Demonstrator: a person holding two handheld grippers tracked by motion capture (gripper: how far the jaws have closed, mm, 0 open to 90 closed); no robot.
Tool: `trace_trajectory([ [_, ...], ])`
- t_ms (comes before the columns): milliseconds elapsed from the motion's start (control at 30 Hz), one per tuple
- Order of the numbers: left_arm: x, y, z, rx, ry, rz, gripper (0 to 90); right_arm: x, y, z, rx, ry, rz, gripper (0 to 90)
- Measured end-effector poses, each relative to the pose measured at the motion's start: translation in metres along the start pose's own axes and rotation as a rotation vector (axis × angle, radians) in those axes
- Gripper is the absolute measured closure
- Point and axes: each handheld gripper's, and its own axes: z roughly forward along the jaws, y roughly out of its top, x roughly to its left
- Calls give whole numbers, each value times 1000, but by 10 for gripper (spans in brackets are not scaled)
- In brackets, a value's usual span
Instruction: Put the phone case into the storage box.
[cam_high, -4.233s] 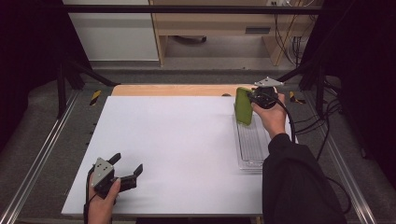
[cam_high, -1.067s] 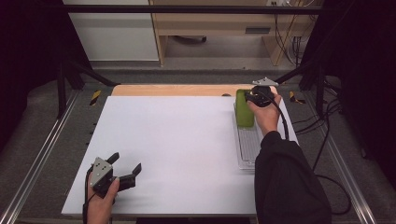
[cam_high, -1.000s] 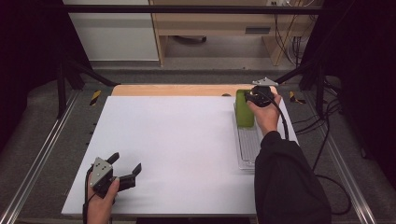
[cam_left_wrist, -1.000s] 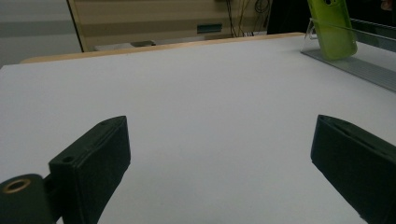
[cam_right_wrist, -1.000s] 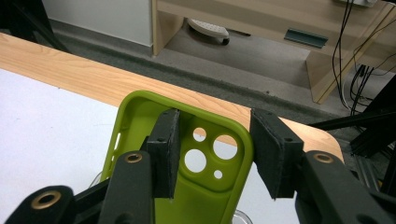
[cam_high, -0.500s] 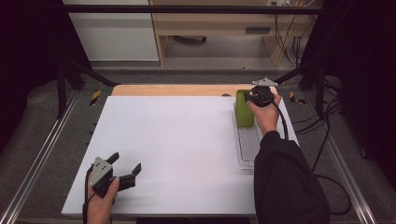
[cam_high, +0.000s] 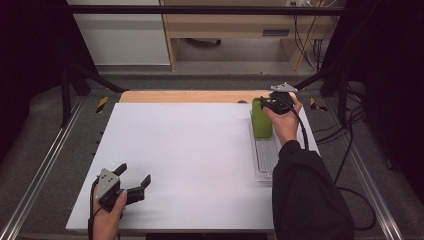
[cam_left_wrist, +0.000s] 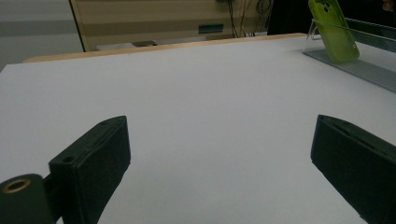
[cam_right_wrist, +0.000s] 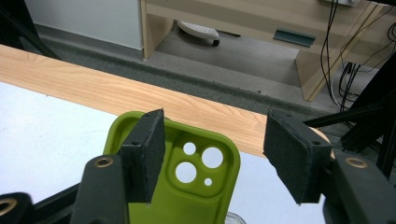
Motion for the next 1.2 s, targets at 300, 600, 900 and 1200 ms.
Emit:
trace_trajectory([
  [300, 0, 0, 0, 0, 0, 1, 43, 0, 1, -2, 12, -10, 6, 293],
  [600, -1, 0, 0, -3, -1, 3, 43, 0, 1, -3, 54, -31, 12, 166],
  [900, 0, 0, 0, -2, 0, 2, 43, 1, 2, -5, 67, -48, 21, 86],
  [1200, -1, 1, 0, -2, 5, 8, 43, 1, 5, -11, 72, -30, 33, 77],
])
